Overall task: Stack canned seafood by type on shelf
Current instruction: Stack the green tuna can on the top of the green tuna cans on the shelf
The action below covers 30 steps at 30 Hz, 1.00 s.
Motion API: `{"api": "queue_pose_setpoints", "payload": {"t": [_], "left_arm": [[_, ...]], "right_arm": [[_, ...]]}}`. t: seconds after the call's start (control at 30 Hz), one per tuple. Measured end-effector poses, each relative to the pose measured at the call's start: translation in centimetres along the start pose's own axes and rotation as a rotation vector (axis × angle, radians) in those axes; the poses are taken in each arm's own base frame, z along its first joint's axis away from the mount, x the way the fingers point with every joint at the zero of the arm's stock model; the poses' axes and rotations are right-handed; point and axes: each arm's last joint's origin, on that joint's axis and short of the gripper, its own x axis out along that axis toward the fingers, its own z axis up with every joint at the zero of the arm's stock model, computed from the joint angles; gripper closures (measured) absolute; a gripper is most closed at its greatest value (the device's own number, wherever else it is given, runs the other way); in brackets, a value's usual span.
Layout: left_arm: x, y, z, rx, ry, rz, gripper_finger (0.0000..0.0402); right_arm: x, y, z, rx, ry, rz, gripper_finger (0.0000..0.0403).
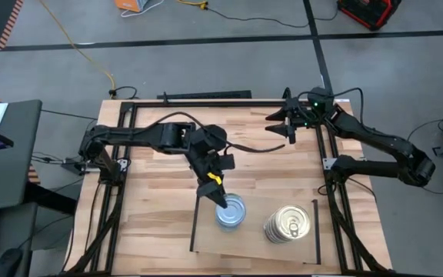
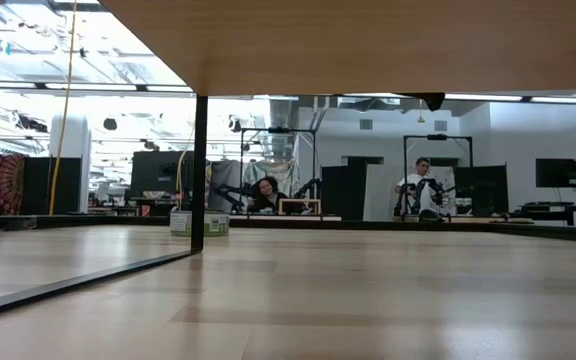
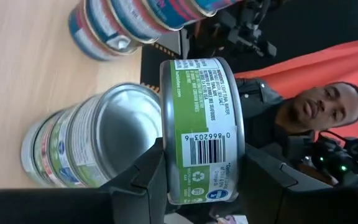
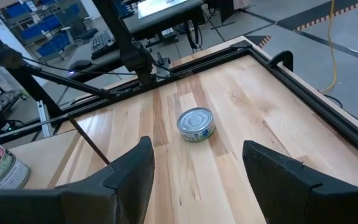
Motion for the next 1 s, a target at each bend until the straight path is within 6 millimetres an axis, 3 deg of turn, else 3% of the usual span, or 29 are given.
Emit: {"api": "queue_pose_setpoints", "payload": {"t": [0.53,1.0], "left_arm": [[0.54,0.75,-0.64,-0.108,0.041,0.026,0.0248],[0.51,0.85,-0.63,-0.105,0.058,0.004,0.0147]], "right_arm": [[0.0,0.0,0.01,-0.003,-0.001,-0.001,0.0133],[0.0,0.0,0.01,-0.004,-0.001,-0.001,0.0133]]}}
